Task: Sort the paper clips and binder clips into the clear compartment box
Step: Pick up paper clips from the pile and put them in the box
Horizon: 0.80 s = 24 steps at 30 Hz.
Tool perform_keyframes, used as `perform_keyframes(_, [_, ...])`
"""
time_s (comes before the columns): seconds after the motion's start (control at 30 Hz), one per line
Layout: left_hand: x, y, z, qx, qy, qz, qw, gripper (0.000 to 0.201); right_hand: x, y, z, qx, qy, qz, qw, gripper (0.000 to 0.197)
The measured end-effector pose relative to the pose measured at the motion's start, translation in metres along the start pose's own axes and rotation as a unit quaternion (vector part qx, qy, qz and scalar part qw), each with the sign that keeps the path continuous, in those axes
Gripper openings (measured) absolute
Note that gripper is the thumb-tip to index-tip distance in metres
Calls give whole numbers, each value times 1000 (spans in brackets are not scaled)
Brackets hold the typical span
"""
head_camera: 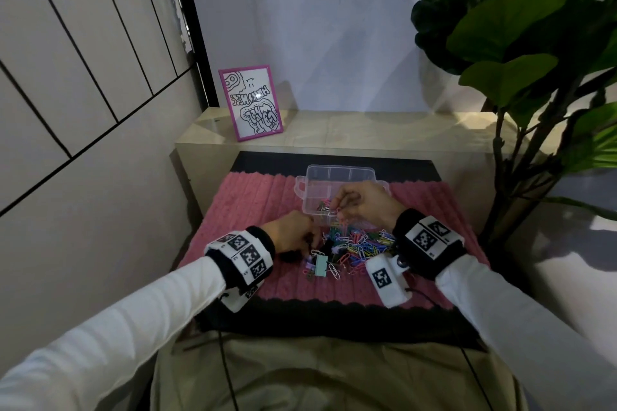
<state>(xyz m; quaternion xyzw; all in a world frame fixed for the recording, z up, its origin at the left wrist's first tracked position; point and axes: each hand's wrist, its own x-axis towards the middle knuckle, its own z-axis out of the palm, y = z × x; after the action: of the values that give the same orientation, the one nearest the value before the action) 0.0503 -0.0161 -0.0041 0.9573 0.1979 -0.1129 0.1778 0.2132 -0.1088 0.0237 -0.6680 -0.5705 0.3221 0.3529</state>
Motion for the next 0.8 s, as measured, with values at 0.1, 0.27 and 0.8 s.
perform_keyframes(0.1, [0,-3,-5,-7,-4,-5,1000,15,7,-5,-6,48,50,4,998,22])
perform_keyframes(0.27, [-11,-19,-14,-111,42,-37,992,19,20,-4,-21,43,175,4,984,23])
perform_keyframes(0.8, [-31,-46,-25,-30,132,-127,983,33,2,0,32,-379,-129,-93,911,23])
